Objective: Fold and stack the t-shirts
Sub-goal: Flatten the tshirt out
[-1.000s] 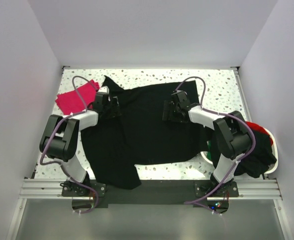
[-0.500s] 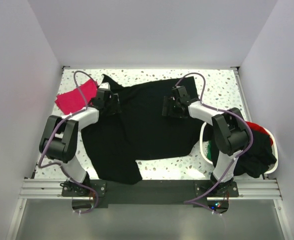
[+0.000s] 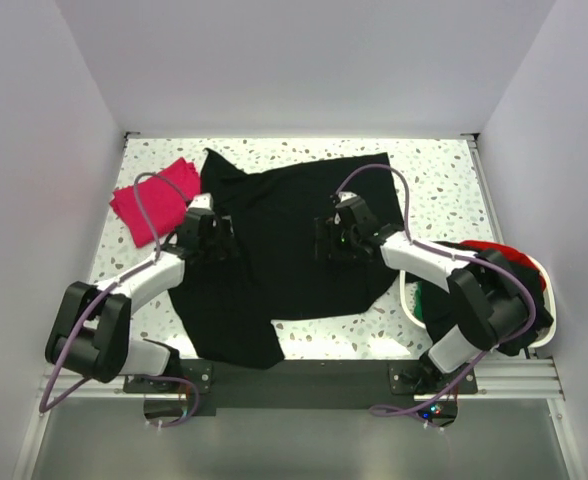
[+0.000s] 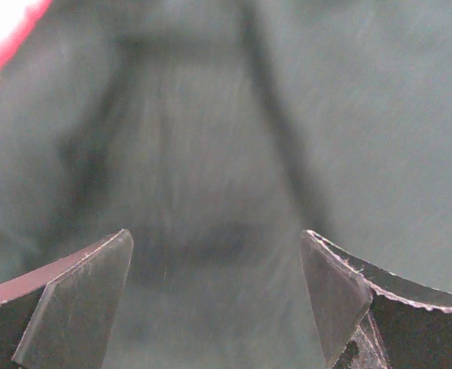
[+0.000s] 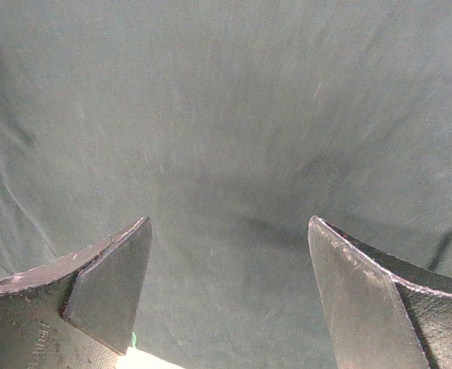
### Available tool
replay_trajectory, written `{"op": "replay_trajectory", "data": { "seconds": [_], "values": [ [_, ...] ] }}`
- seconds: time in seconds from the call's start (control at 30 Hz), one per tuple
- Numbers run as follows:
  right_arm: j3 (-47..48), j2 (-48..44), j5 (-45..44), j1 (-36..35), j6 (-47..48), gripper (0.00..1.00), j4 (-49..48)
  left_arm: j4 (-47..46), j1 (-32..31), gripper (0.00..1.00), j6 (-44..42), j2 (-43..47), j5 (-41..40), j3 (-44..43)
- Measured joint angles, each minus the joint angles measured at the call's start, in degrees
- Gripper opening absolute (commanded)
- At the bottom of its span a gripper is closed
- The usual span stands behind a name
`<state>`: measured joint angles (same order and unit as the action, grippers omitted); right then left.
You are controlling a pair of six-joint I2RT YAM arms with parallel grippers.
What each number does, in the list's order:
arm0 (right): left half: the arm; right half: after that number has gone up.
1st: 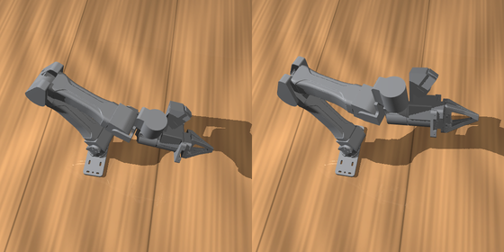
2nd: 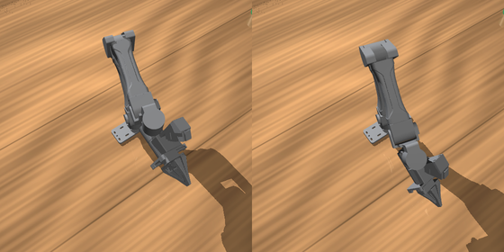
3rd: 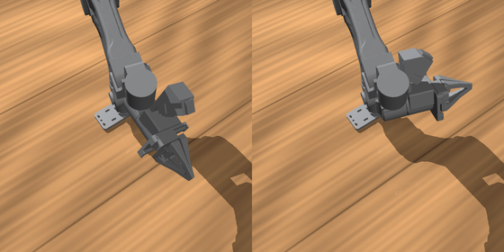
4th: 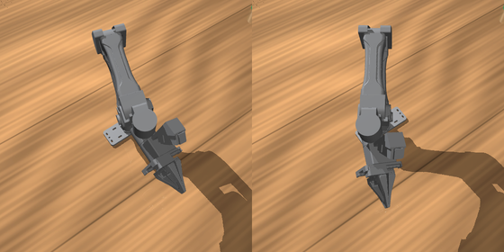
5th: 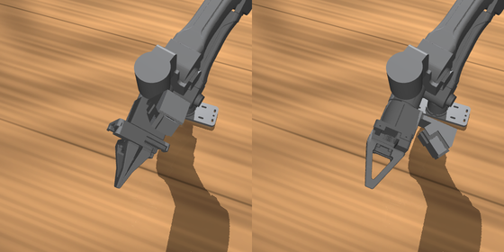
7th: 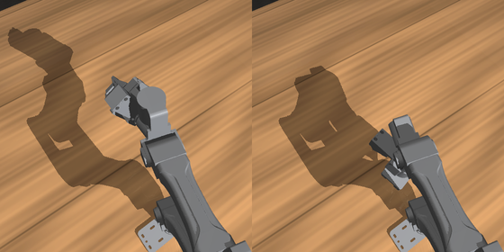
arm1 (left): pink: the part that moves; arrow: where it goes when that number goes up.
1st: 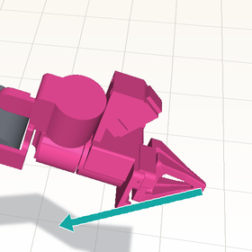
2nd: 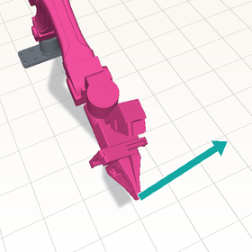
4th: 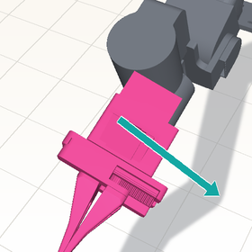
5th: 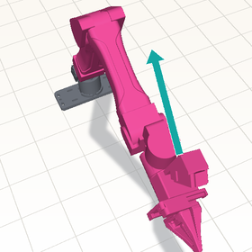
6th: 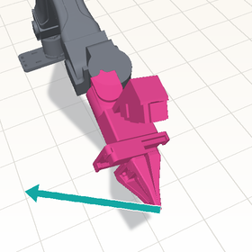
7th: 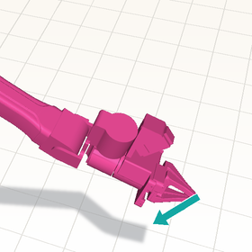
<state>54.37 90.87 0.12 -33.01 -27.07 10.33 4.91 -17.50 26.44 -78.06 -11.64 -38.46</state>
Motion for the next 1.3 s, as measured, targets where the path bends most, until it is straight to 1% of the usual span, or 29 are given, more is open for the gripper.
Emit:
{"op": "replay_trajectory", "data": {
  "seconds": [0.17, 0.27, 0.43, 0.7, 1.07, 1.3],
  "values": [
    [-5.2, 0.0, 1.2, -2.1, -1.0, 0.85, -1.4, 0.2, -0.2, 0.95, 1.0, 0.0, 3.1, 6.1],
    [-6.3, 0.4, 1.1, -2.3, -1.5, 0.85, -2.1, -1.6, -0.2, 0.95, 1.0, -0.6, 5.3, 6.1],
    [-6.3, 1.9, 0.9, -2.3, -2.1, 0.86, -4.1, -6.0, -0.2, 0.96, 1.0, -3.7, 6.5, 5.0],
    [-1.8, 6.4, -1.2, -2.3, -2.7, 0.86, -5.2, -7.9, -0.1, 0.96, 0.8, -12.0, 4.9, -2.1],
    [9.0, 15.0, -3.6, -1.4, -2.9, 0.86, -3.7, -3.8, -0.1, 0.96, -1.0, -23.5, -1.8, -15.6],
    [10.4, 14.9, -3.9, -0.9, -1.9, 0.86, -0.2, -2.2, -0.1, 0.97, -1.9, -24.7, -4.1, -17.3]
  ]
}}
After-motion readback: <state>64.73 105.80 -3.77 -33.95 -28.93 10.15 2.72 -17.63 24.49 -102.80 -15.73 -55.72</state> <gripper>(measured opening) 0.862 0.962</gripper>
